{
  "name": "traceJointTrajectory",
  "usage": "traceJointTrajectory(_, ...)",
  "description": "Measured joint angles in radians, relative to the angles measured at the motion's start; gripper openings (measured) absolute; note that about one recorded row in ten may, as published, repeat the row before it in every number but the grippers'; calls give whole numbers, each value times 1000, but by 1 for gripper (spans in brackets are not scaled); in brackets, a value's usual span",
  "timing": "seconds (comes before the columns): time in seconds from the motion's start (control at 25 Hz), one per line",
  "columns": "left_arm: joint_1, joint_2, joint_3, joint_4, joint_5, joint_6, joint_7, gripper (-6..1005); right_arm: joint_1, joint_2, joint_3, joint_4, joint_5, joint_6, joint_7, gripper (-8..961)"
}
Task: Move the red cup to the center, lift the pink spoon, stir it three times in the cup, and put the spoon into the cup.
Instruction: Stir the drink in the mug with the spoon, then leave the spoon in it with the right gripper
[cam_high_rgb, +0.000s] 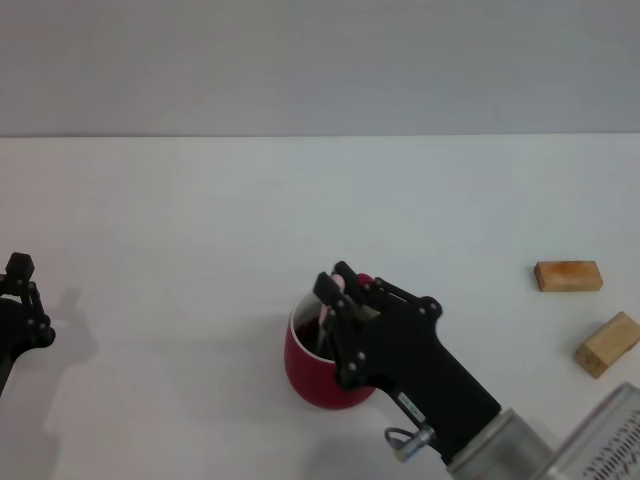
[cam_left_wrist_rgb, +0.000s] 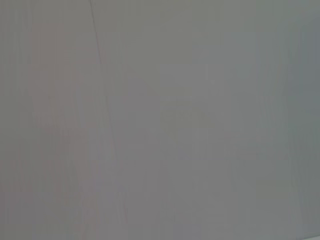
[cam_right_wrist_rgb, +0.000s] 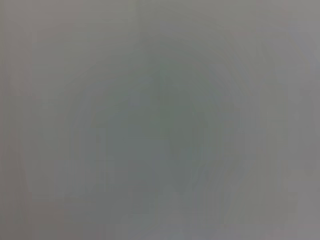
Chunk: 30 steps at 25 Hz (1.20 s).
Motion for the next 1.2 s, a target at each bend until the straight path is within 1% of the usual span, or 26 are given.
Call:
traceJointTrajectory(0.04, 0, 0, 0, 0, 0, 0, 0, -2, 0, 0, 0, 0, 0, 0, 0, 65)
traceJointTrajectory(0.08, 1, 0, 1, -1, -1, 0, 0, -2, 20, 1, 4, -3, 0, 17, 1, 65)
traceJointTrajectory(0.32, 4, 0, 3, -5, -1, 1, 0, -2, 61, -1, 17, -21, 0, 31, -1, 64)
traceJointTrajectory(0.64, 5, -1, 4, -6, -2, -1, 0, -2, 67, -9, 50, -75, 0, 21, -1, 64)
traceJointTrajectory(0.84, 6, -3, 5, -6, -2, -2, 0, -2, 37, -14, 50, -85, 0, -4, -2, 64)
traceJointTrajectory(0.88, 7, -3, 5, -6, -2, -2, 0, -2, 11, -15, 47, -82, -12, -33, -4, 65)
traceJointTrajectory(0.96, 7, -3, 5, -7, -2, -2, 0, -2, -2, -15, 47, -79, -21, -41, -4, 65)
traceJointTrajectory(1.08, 8, -5, 6, -8, -1, -4, 0, -2, -53, -14, 48, -55, -58, -56, -5, 65)
traceJointTrajectory(1.2, 8, -5, 6, -8, -1, -4, 0, -2, -74, -11, 30, -36, -63, -50, -5, 65)
